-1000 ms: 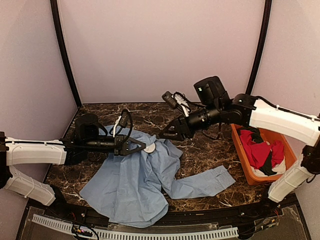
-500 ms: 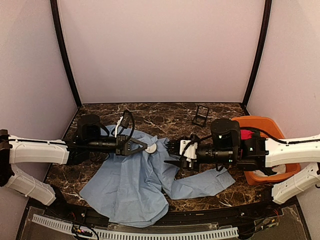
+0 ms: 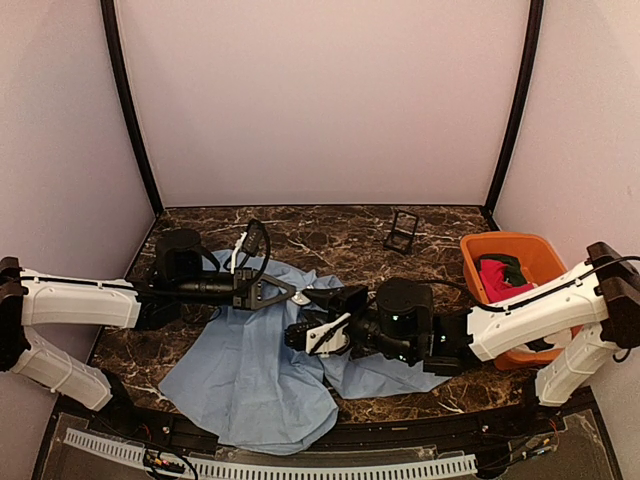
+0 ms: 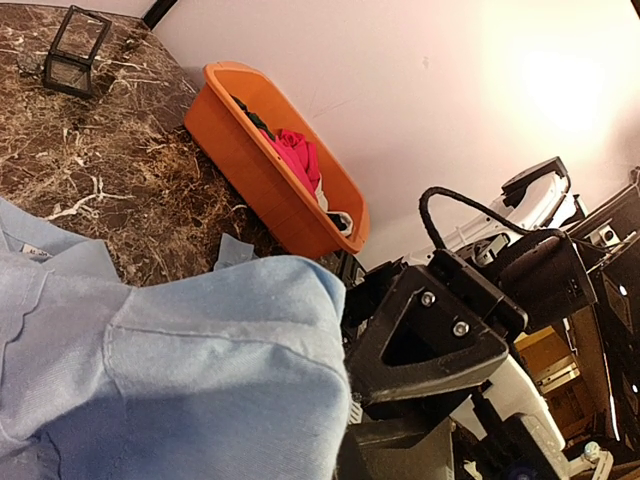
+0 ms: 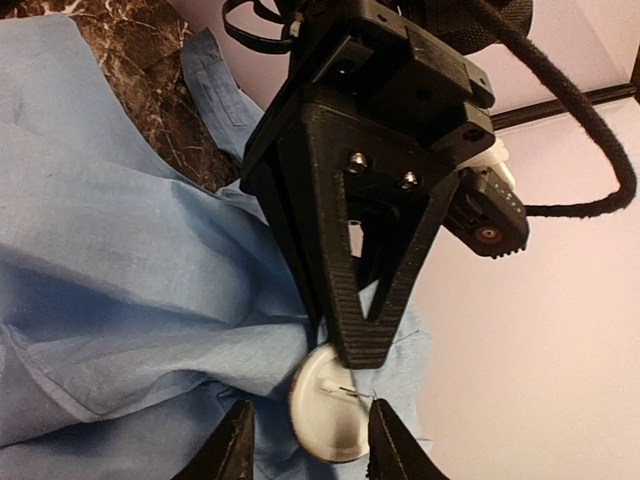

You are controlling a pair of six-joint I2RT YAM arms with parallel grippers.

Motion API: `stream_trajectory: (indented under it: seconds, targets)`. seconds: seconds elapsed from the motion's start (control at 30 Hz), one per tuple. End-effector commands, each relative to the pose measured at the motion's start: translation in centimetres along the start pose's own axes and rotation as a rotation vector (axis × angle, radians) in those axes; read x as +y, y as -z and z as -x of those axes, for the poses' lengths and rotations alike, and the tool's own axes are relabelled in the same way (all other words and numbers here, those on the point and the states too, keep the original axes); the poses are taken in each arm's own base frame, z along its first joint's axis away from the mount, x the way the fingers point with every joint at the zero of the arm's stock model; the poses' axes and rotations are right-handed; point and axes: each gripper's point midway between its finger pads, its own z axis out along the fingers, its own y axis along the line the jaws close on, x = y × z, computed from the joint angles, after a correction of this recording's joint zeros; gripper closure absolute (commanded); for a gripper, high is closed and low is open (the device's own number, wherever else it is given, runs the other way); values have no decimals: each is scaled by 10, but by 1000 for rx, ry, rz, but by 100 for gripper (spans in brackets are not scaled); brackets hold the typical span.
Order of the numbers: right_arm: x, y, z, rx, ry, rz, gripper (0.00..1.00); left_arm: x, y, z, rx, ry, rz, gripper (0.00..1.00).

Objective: Pin the brooch onto the clothing
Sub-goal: Pin the brooch onto the flattened clothing.

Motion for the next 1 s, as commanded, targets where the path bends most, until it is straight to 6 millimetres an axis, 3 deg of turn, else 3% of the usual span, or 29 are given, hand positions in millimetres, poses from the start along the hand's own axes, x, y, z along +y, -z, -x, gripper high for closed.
stream_trajectory:
  seconds: [0.0, 0.37, 0.5, 0.7, 0.97]
  targets:
    - [-31, 1, 5, 6, -4, -152, 67, -13, 5, 6, -22, -33, -41, 99]
    - [-23, -2, 8, -12, -20, -116, 99, -16, 8, 5, -29, -35, -45, 99]
    - [-23, -1, 9, -21, -33, -110, 100, -16, 9, 4, -31, -35, -46, 99]
    - [-25, 6, 17, -53, -129, -40, 100, -17, 13, 4, -45, -38, -36, 77]
    - [-31, 18, 16, -92, -300, 56, 100, -18, 15, 5, -52, -44, -31, 75]
